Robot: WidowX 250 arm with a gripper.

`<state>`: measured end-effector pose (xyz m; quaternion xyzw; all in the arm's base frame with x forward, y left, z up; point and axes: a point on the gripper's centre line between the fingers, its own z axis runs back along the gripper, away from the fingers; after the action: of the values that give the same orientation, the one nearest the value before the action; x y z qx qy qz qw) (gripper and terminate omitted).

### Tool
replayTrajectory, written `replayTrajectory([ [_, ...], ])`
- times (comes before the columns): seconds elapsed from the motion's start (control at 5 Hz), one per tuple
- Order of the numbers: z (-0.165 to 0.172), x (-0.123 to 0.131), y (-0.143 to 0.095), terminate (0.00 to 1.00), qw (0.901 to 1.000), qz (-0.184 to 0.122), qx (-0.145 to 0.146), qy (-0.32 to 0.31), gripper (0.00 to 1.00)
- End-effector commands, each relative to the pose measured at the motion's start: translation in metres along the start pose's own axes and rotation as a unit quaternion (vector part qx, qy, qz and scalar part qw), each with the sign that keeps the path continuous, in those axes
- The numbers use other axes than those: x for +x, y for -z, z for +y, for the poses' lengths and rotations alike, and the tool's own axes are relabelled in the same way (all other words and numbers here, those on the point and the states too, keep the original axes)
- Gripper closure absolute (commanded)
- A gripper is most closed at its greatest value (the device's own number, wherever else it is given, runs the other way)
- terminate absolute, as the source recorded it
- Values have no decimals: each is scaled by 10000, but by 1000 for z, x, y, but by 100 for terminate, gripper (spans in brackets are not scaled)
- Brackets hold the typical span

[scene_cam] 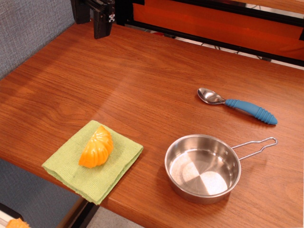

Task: Move the pot to the top-left corner of the cloth.

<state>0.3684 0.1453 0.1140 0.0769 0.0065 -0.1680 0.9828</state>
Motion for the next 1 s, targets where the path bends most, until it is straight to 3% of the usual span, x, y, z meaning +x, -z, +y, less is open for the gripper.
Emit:
replayTrajectory([
  [0.0, 0, 0, 0, 0, 10000, 0, 0, 0, 0],
  [0.2, -33, 6, -8, 0, 9987, -30, 369, 353, 0],
  [0.4, -71, 10, -16, 0, 9937, -241, 420, 1012, 0],
  [0.6, -121, 11, -24, 0, 9858, -257, 391, 1613, 0],
  [0.8, -159, 7, -24, 0, 9787, -287, 152, 2029, 0],
])
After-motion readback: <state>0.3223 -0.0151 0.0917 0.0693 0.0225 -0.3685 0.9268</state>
